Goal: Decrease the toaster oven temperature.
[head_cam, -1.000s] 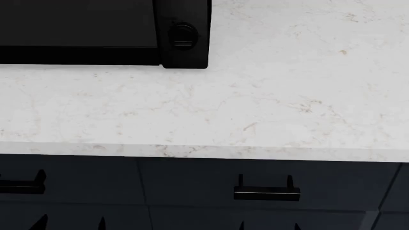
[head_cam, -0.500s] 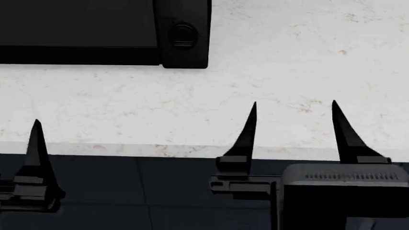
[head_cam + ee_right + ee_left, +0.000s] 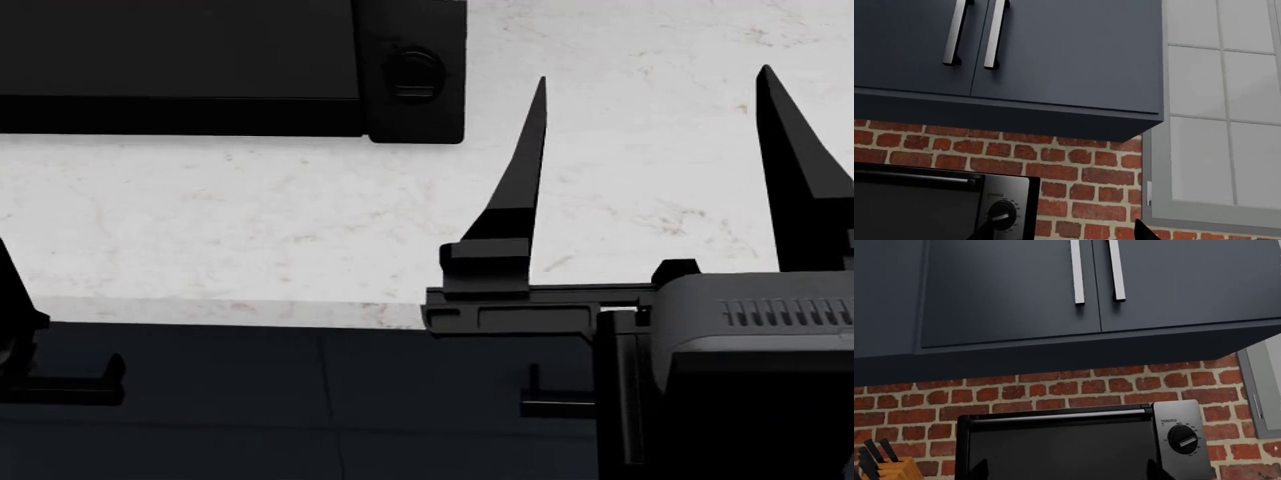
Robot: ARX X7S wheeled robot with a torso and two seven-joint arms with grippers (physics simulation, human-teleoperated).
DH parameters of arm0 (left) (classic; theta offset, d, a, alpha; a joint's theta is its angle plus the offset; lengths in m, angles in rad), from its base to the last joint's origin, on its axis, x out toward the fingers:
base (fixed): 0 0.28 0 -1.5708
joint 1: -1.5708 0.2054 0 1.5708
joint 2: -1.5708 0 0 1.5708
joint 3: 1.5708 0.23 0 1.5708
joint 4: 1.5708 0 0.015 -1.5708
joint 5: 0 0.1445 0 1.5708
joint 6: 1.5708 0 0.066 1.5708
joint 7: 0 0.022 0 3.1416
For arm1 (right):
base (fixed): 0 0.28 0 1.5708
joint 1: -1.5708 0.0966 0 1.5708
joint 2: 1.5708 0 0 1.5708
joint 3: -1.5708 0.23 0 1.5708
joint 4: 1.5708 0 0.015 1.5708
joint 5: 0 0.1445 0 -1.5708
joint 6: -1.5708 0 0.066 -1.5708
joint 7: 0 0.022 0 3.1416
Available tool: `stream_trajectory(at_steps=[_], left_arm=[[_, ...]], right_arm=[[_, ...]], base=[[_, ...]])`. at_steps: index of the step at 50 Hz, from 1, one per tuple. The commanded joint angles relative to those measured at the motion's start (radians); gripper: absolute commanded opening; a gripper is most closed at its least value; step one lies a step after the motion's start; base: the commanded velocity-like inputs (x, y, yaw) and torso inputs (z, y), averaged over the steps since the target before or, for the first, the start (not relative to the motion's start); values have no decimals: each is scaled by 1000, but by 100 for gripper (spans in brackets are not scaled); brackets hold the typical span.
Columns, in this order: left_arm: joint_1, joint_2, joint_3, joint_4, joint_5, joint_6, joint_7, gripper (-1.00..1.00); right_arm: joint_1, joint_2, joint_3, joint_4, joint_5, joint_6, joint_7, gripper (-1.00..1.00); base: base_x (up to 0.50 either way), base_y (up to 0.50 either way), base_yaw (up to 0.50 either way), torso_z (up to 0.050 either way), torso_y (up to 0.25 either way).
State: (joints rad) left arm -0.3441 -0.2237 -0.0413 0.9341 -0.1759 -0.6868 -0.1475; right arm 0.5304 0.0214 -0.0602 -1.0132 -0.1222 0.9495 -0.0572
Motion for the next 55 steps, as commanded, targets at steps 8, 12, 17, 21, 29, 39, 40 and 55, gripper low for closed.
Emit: stream_trajectory(at_steps=[8,12,17,21,29,39,40,55], left_arm=[[2,-9,18,-21,6,24,-17,100],[7,-10,15,-20,2,28,-19,100],[14,-13,11,-28,-1,37,-20,100],[18,-14,8,-36,-4,47,-21,100],[23,-17,4,-46,-10,63,-22,100],[33,-25,-2,-48,-12,72,-30,100],[35,-25,0,-47,-11,75,-31,100],[33,-32,-3,-39,-26,65,-40,100]], right_arm=[[9,14,42,-20,76,32,26,100],[11,24,34,-23,82,35,36,100],[14,17,41,-21,96,45,54,100],[22,22,28,-23,96,58,71,100],[29,25,26,-24,128,75,79,100],[17,33,25,-15,159,58,94,100],[15,33,27,-17,161,58,96,100],[13,105,26,-33,298,54,214,100]], base=[[0,302,0,0,0],[0,151,0,0,0],[0,116,0,0,0],[0,0,0,0,0],[175,0,0,0,0],[368,0,0,0,0],[379,0,0,0,0],[382,0,0,0,0]])
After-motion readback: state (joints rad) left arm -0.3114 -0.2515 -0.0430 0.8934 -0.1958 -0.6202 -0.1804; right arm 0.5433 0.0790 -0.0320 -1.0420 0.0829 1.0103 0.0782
